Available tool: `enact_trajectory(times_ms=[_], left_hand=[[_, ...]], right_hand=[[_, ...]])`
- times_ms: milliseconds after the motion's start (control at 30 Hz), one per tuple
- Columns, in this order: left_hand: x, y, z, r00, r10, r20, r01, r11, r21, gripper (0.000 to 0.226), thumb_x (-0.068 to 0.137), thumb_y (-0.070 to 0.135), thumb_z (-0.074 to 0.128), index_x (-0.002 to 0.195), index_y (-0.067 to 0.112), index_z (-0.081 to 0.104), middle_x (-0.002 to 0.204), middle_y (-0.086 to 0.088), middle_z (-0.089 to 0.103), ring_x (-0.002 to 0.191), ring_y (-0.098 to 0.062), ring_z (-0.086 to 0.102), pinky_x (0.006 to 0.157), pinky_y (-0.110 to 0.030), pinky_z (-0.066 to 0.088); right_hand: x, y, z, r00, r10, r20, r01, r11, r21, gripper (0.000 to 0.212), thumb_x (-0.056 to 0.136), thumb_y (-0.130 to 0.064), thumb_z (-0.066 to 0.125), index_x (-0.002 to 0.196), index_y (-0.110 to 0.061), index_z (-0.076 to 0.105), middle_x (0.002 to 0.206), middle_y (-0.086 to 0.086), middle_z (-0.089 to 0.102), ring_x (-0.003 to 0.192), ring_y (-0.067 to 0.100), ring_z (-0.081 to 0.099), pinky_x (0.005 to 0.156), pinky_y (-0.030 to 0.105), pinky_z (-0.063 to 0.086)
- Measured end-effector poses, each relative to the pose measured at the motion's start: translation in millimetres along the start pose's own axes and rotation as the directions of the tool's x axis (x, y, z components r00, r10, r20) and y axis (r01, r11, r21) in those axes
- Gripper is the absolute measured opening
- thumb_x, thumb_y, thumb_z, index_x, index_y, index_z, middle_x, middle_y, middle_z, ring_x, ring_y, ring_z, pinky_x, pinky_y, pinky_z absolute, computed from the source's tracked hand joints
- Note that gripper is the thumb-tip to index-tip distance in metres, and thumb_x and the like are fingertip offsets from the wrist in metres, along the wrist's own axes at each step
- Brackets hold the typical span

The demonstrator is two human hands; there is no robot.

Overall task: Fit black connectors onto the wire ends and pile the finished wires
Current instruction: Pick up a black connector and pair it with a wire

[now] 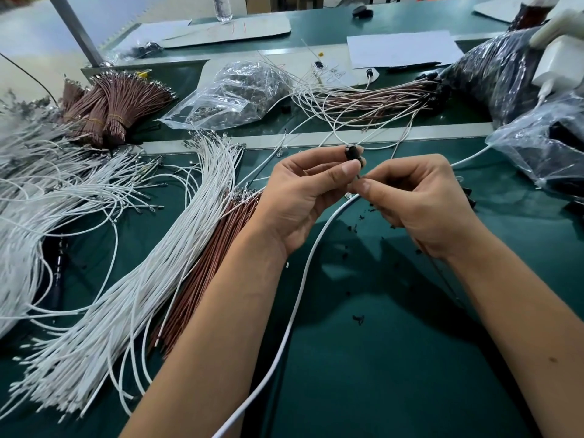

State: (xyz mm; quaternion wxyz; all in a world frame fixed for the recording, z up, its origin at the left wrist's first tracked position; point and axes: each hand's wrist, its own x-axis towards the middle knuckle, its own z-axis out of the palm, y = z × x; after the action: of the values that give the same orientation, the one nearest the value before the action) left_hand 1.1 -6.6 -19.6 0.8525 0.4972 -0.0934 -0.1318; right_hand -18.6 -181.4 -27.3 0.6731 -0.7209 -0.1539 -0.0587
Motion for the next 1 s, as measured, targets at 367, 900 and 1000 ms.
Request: enact_trajectory(times_ms=[367,900,1000], left_hand=[[-1,0,-1,0.995,0.094,-0.02,-0.092,0.993,0.075,0.02,0.071,0.007,0.075,0.09,0.011,0.079,0.089,-0.005,0.077,0.084,-0.009,0.07,0.08,-0.021,0.052],[1,0,-2,0.933,0.341,0.117,-0.357,0.919,0.168,0.031,0.075,-0.02,0.069,0.089,0.006,0.078,0.089,-0.008,0.077,0.086,-0.017,0.072,0.081,-0.028,0.057],[0,2,-2,0.917,0.364,0.167,-0.39,0.905,0.17,0.028,0.075,-0.02,0.068,0.094,0.0,0.073,0.091,-0.008,0.076,0.089,-0.018,0.072,0.084,-0.029,0.056]], right_hand=[[1,3,-4,0.999,0.014,0.035,-0.015,1.0,0.01,0.011,0.088,-0.012,0.076,0.084,-0.001,0.077,0.05,-0.006,0.045,0.044,0.011,0.03,0.042,0.021,0.022],[1,11,1,0.992,-0.128,0.001,0.128,0.988,-0.082,0.006,0.092,-0.004,0.073,0.092,-0.007,0.077,0.065,-0.006,0.06,0.061,0.007,0.047,0.061,0.017,0.037],[4,9,3,0.981,-0.192,-0.02,0.188,0.974,-0.127,0.008,0.092,-0.003,0.074,0.098,-0.007,0.078,0.08,0.017,0.061,0.072,0.023,0.05,0.066,0.033,0.039]])
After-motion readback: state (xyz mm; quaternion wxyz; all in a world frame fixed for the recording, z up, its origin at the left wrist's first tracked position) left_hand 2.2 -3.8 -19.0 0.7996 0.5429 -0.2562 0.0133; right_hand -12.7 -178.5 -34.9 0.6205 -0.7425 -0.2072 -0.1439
